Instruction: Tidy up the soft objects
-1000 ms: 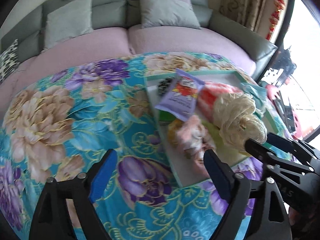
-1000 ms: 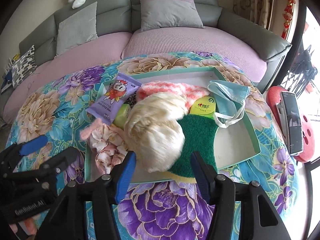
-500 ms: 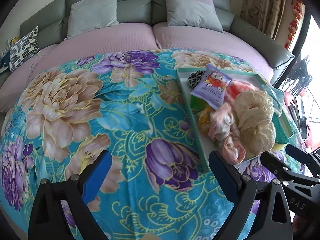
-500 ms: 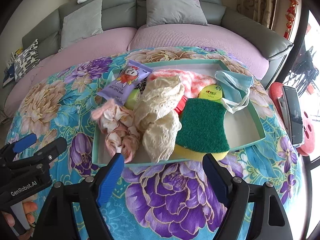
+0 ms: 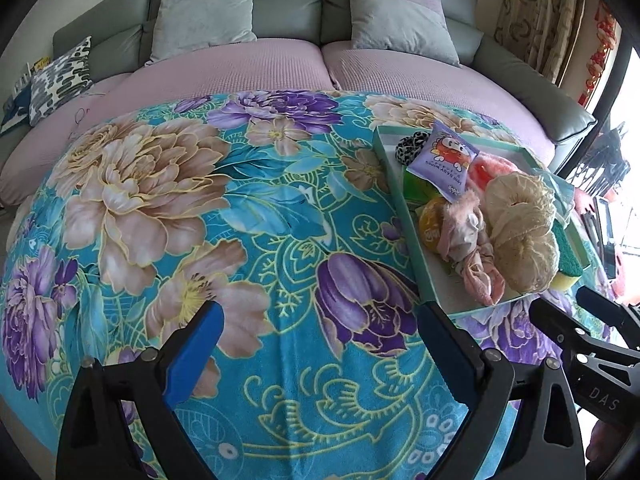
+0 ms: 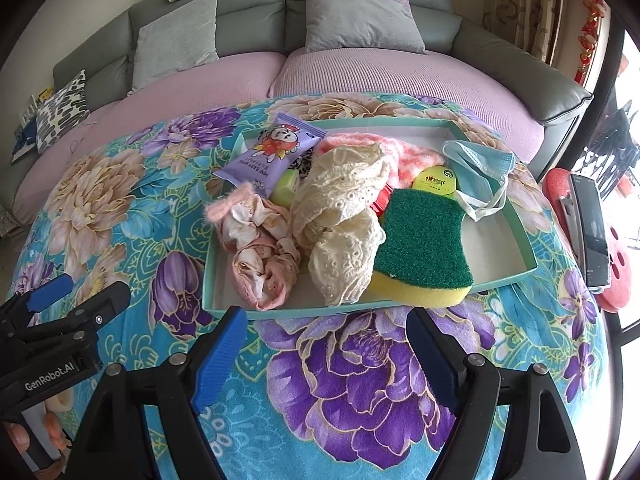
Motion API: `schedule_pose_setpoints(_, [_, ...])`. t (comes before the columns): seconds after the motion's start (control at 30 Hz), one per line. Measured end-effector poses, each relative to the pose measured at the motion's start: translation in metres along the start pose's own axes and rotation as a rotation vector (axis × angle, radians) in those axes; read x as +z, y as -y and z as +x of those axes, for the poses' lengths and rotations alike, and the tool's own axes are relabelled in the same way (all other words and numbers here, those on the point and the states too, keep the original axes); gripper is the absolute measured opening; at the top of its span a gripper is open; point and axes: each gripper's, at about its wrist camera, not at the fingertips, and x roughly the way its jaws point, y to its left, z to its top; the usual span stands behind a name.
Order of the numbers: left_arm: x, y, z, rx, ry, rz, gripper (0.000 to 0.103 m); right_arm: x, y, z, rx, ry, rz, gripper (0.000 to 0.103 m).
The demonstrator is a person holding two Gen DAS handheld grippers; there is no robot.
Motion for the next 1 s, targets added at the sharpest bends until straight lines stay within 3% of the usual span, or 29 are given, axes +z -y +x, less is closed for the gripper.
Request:
schedule_pose_setpoints(0.57, [0.001,0.002,0.003,0.082,0.008,0.012,0.098,0.001,0.0,0.009,0.004,-0.009,-0.005,0.084])
schedule_pose_setpoints(1.0, [-0.001,0.005,0.014,0.149,-0.028,0.026,0.098,0.002,0.006,0.012,0.004,-0.014,0.014,0.084])
